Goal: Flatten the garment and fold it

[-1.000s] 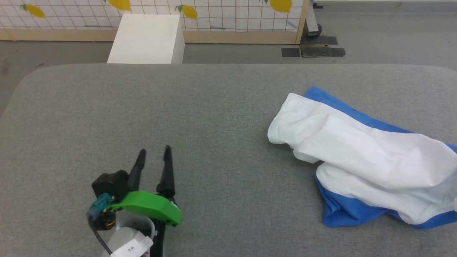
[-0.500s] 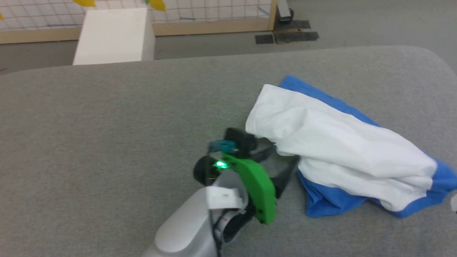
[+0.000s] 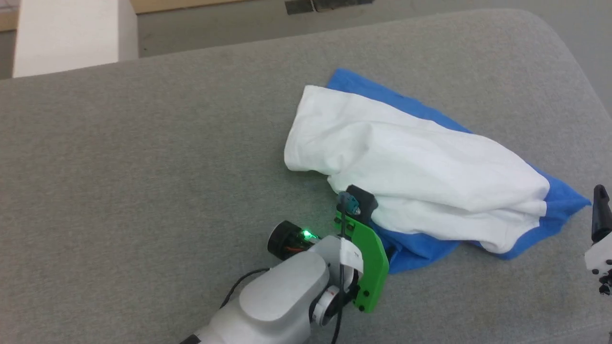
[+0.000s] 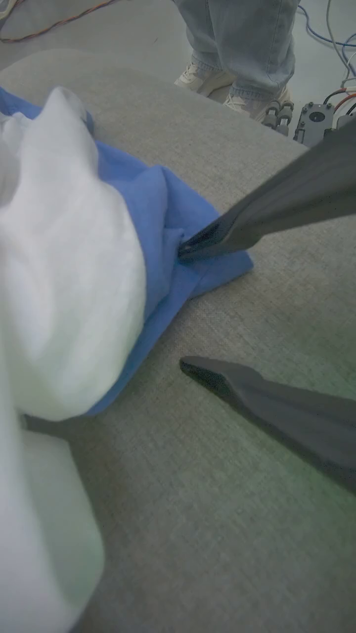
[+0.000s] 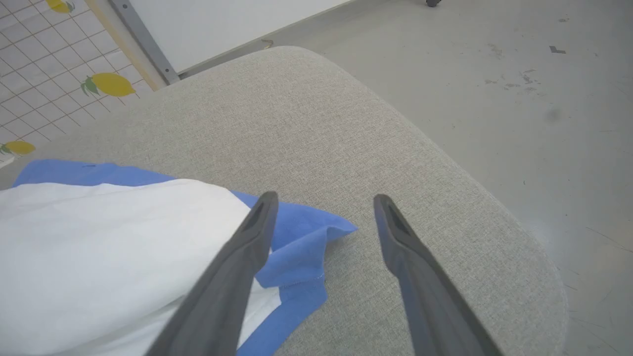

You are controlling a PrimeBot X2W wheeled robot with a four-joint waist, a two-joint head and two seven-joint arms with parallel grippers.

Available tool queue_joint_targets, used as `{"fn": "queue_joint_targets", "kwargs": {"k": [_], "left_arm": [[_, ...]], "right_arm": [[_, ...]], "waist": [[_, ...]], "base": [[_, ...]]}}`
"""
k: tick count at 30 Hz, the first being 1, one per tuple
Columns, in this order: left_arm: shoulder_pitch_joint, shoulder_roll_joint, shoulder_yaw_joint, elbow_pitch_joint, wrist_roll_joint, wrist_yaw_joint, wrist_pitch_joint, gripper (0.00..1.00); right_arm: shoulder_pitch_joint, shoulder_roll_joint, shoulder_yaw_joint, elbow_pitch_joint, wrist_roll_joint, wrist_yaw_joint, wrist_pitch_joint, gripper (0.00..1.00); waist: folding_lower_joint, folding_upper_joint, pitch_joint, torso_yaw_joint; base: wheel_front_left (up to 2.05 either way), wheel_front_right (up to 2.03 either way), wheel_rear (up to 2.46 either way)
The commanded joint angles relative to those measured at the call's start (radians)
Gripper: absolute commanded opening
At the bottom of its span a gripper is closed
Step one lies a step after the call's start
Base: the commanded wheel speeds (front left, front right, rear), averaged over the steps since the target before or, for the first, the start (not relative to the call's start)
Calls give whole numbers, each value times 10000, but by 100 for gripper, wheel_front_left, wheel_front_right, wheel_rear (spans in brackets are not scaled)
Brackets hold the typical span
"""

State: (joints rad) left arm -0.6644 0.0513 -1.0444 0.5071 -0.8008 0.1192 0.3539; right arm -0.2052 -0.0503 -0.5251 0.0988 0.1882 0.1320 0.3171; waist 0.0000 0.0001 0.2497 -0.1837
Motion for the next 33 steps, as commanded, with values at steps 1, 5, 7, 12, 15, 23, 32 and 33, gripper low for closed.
{"fn": "queue_joint_targets", "kwargs": {"k": [1,5,7,12,15,23,32,33], "left_arm": [[-186,-10,-164,111,-217,65,78,100],[-278,-10,-509,75,-751,-116,-130,0],[-320,-10,-624,26,-1008,-232,-370,0],[-432,-10,-480,-96,-1750,-256,-1242,0],[-484,-10,14,-104,-2113,-116,-1929,0],[-86,1333,2110,-825,-2832,697,-3492,0],[2501,3955,4862,-2533,-3860,3178,-4726,0],[2913,4098,5129,-2668,-4056,3425,-4794,0]], "right_arm": [[-182,0,29,59,70,-13,-93,100],[-225,1,89,176,92,-13,-189,100],[-237,1,129,235,86,-13,-231,100],[-167,1,167,309,-54,-13,-283,100],[-73,1,136,262,-190,-13,-254,100],[195,1,345,106,-350,-13,-52,100],[456,1,1070,170,-289,-13,82,100],[476,1,1130,191,-275,-13,83,100]], "waist": [[0,-1,324,-284],[0,-1,401,-217],[0,-1,369,-123],[0,-1,87,341],[0,-1,-174,731],[0,-1,-899,1956],[0,-1,-1351,2672],[0,-1,-1373,2694]], "base": [[0,0,0],[0,0,0],[0,0,0],[0,0,0],[0,0,0],[0,0,0],[0,0,0],[0,0,0]]}}
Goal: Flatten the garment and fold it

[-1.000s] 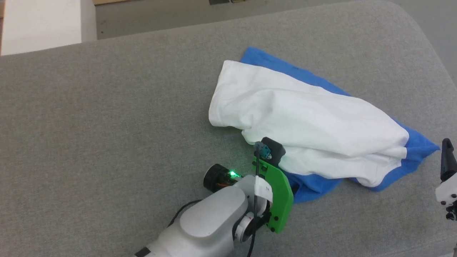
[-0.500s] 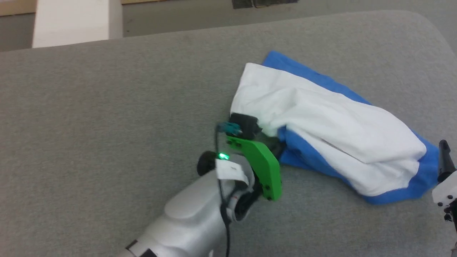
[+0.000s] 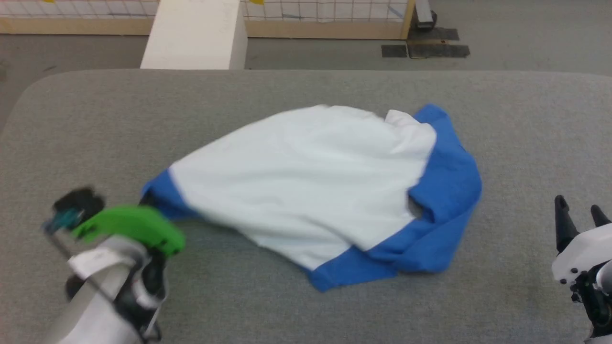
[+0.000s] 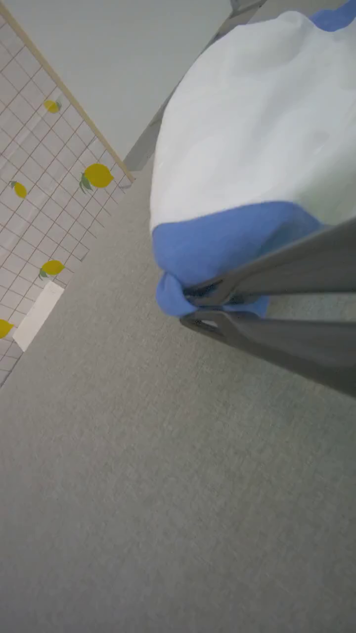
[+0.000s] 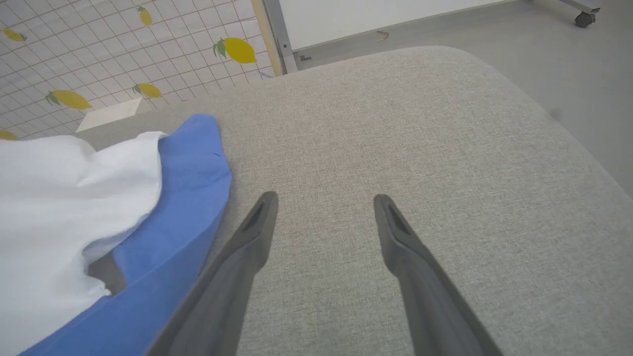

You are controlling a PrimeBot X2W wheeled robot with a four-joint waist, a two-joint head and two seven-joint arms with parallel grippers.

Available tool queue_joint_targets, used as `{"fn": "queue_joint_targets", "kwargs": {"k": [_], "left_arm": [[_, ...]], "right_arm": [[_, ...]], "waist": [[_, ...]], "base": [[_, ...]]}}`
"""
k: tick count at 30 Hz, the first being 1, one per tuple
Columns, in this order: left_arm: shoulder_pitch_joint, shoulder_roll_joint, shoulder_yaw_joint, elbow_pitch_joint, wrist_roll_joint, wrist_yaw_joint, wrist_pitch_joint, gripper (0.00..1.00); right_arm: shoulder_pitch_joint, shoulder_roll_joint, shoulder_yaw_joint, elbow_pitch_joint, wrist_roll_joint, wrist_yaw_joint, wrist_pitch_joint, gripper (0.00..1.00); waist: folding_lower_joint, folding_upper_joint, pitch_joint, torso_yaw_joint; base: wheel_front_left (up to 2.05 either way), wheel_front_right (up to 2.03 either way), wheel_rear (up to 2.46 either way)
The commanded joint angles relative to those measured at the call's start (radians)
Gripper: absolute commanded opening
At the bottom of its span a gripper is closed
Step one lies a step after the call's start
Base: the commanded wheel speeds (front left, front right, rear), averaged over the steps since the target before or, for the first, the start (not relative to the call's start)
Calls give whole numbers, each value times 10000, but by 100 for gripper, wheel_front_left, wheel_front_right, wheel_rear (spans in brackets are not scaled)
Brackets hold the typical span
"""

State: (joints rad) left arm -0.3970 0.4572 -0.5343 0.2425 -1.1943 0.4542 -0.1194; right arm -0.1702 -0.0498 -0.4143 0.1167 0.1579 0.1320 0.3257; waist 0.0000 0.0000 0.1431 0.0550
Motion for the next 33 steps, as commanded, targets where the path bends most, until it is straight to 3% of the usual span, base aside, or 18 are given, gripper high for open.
{"fn": "queue_joint_targets", "kwargs": {"k": [1,4,7,8,9,13,16,18,24,28,33], "left_arm": [[740,160,355,-191,-367,329,-171,0],[1904,307,985,-438,-968,705,-299,0],[2539,249,1309,-733,-1358,515,-413,0],[2597,226,1355,-890,-1385,346,-498,69],[2593,211,1404,-1061,-1361,200,-613,100],[2450,546,1608,-1627,-440,-243,-1208,100],[2439,830,1890,-1872,1090,-396,-1403,100],[2538,703,2486,-2189,2458,-407,-1415,100],[3388,-521,3659,-3335,5743,-749,-1421,100],[3522,-1279,3920,-3511,6799,-1269,-1422,100],[3202,-2097,4106,-3347,7439,-1938,-1423,100]], "right_arm": [[153,-5,74,40,48,-13,-12,100],[214,-5,227,93,83,-13,-13,100],[283,-5,368,167,118,-13,-5,100],[300,-5,447,195,122,-13,5,100],[308,-5,508,212,131,-13,8,100],[247,-5,914,210,157,-13,30,100],[147,-5,1379,123,161,-13,138,100],[33,-5,1812,42,154,-13,277,100],[-828,-5,3732,126,116,-13,1331,100],[-2074,-36,4642,820,-257,-13,2055,100],[-3581,-24,4753,2269,-979,-13,2748,100]], "waist": [[0,0,-338,340],[0,0,-354,421],[0,0,-395,517],[0,0,-423,540],[0,0,-445,560],[0,0,-522,587],[0,0,-536,608],[0,0,-499,616],[0,0,-134,708],[0,0,306,937],[0,0,810,1442]], "base": [[0,0,0],[0,0,0],[0,0,0],[0,0,0],[0,0,0],[0,0,0],[0,0,0],[0,0,0],[0,0,0],[0,0,0],[0,0,0]]}}
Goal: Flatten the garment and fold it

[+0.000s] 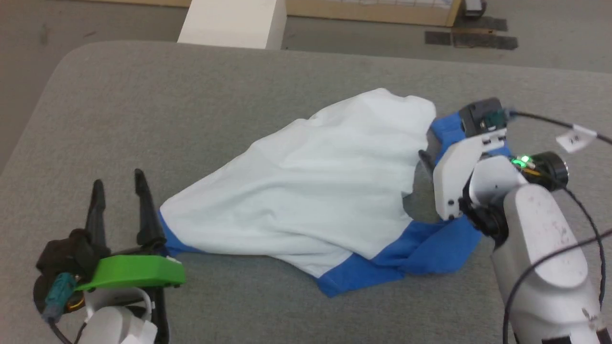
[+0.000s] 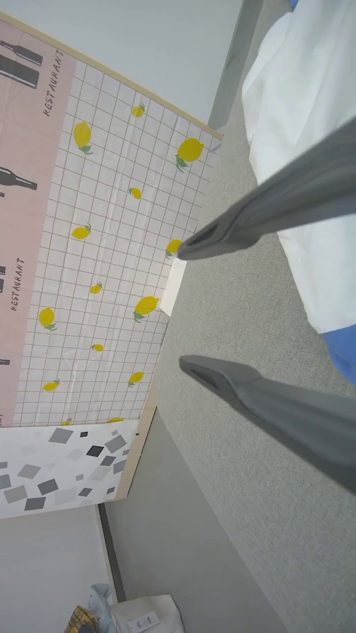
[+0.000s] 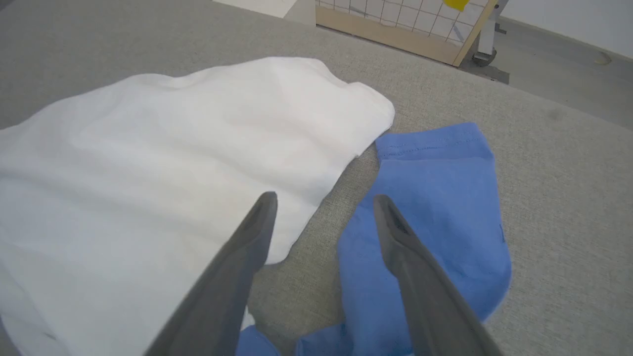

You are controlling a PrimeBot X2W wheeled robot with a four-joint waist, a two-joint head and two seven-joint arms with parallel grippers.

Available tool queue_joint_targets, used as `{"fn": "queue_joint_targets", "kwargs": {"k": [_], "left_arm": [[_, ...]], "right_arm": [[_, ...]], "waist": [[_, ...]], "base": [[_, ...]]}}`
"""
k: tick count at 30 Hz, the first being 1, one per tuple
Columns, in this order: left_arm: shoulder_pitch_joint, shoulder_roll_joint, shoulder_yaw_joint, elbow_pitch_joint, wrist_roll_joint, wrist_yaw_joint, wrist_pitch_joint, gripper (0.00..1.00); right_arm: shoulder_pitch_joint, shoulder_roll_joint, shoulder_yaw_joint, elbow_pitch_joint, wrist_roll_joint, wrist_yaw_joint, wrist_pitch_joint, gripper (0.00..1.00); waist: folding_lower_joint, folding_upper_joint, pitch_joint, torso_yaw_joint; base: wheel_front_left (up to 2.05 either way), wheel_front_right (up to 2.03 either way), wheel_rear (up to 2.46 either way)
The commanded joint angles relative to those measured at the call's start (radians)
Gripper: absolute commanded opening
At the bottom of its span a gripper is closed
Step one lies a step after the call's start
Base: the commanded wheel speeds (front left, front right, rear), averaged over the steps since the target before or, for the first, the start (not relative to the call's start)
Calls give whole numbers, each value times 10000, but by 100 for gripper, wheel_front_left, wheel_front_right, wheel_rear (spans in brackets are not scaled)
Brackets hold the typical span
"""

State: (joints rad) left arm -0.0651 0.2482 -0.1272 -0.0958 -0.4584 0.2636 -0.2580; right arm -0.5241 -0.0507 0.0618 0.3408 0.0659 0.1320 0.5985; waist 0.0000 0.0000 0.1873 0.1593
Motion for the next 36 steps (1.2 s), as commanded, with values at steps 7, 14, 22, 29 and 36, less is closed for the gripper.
{"fn": "queue_joint_targets", "kwargs": {"k": [7,14,22,29,36], "left_arm": [[-614,-917,310,288,823,-849,-37,100],[-804,-1425,610,516,1201,-1390,-37,100],[-896,-1774,784,776,1460,-1793,-37,100],[-1237,-1935,430,1061,1466,-2170,-37,100],[-1483,-1973,53,1275,1285,-2314,-37,100]], "right_arm": [[-1140,-4,-575,1767,-824,-13,300,100],[-1442,-1,-375,2564,-882,-13,-452,100],[-1922,-247,66,2857,-258,-13,-1130,0],[-3309,-1441,-629,2535,-312,-13,-1299,0],[-5032,-2231,-1807,2226,-1419,-13,-1784,0]], "waist": [[0,0,1001,1089],[0,0,1338,1280],[0,0,1389,1322],[0,0,1622,1982],[0,0,2026,2637]], "base": [[0,0,0],[0,0,0],[0,0,0],[0,0,0],[0,0,0]]}}
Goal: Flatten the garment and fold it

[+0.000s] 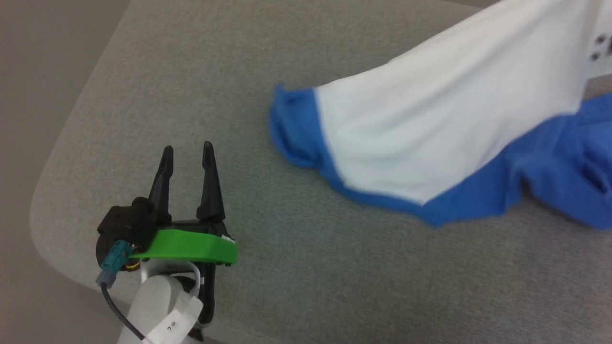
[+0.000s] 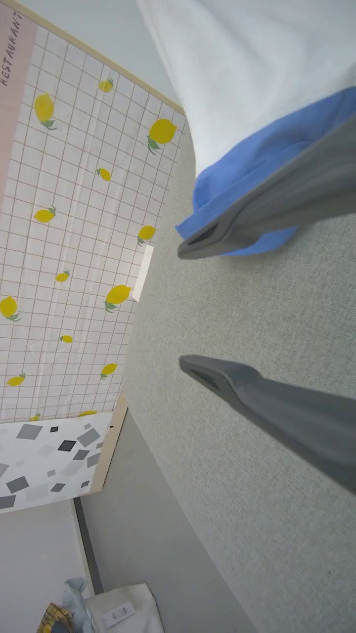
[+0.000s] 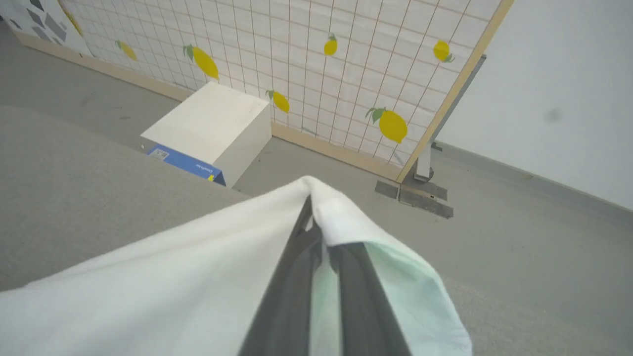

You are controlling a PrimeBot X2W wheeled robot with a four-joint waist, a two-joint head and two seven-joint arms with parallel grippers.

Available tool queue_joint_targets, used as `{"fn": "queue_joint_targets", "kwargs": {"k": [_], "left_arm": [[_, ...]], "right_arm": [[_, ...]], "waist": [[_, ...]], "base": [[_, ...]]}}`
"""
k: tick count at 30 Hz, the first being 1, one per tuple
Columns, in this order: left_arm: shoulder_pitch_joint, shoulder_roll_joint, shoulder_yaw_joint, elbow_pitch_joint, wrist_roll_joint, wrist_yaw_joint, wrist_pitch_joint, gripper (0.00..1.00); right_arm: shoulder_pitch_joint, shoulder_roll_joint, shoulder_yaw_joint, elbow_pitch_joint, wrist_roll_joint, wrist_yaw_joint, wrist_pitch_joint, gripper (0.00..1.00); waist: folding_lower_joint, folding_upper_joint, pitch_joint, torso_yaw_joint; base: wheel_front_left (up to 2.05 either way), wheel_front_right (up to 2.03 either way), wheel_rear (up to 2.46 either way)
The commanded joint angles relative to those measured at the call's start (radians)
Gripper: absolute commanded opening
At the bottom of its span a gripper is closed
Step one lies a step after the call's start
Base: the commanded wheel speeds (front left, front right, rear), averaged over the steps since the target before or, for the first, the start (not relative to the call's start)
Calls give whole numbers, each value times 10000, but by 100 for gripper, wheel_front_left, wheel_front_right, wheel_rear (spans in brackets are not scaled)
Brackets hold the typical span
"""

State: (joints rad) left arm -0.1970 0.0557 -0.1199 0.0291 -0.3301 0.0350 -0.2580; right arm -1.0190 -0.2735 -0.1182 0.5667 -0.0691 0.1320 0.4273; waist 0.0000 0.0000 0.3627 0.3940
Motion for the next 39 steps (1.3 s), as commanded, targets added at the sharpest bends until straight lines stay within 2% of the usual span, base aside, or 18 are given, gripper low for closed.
{"fn": "queue_joint_targets", "kwargs": {"k": [1,2,3,4,5,10,11,13,21,25,30,34,39], "left_arm": [[-255,-51,-160,98,-136,12,-37,100],[-268,-51,-183,112,-152,30,-37,100],[-261,-52,-204,141,-163,54,-37,100],[-244,-52,-210,170,-158,75,-37,100],[-217,-52,-205,211,-163,97,-37,100],[-103,-53,-74,395,-71,108,-38,100],[3,-53,71,484,56,49,-38,100],[105,-54,204,532,95,19,-38,100],[687,-41,570,607,326,5,-38,100],[930,-43,656,572,336,-6,-38,100],[1121,-46,633,527,295,5,-38,100],[1058,-48,561,496,262,-3,-38,100],[924,-50,487,469,210,-7,-38,100]], "right_arm": [[-484,-42,-462,145,-701,-13,-466,0],[-490,10,-507,298,-836,-13,-440,0],[-420,144,-555,509,-931,-13,-291,11],[-357,227,-541,665,-969,-13,-171,47],[-288,283,-545,784,-986,-13,-160,100],[233,583,-583,964,-473,-13,-520,100],[859,834,-644,562,233,-13,-1171,100],[1427,994,-604,183,653,-13,-1509,100],[4716,1634,-488,-1675,2032,-13,-2095,100],[6399,1934,-424,-2640,2271,-13,-1843,100],[7690,2119,180,-3583,2308,-13,-885,100],[7729,2144,77,-3880,1836,-13,-154,100],[7157,1893,-221,-3615,802,-13,502,100]], "waist": [[0,0,374,399],[0,0,366,400],[0,0,318,372],[0,0,270,338],[0,0,190,275],[0,0,-403,-143],[0,0,-885,-501],[0,0,-1188,-792],[0,0,-2209,-1692],[0,0,-2348,-1873],[0,0,-2311,-1912],[0,0,-2136,-1792],[0,0,-1883,-1581]], "base": [[0,0,0],[0,0,0],[0,0,0],[0,0,0],[0,0,0],[0,0,0],[0,0,0],[0,0,0],[0,0,0],[0,0,0],[0,0,0],[0,0,0],[0,0,0]]}}
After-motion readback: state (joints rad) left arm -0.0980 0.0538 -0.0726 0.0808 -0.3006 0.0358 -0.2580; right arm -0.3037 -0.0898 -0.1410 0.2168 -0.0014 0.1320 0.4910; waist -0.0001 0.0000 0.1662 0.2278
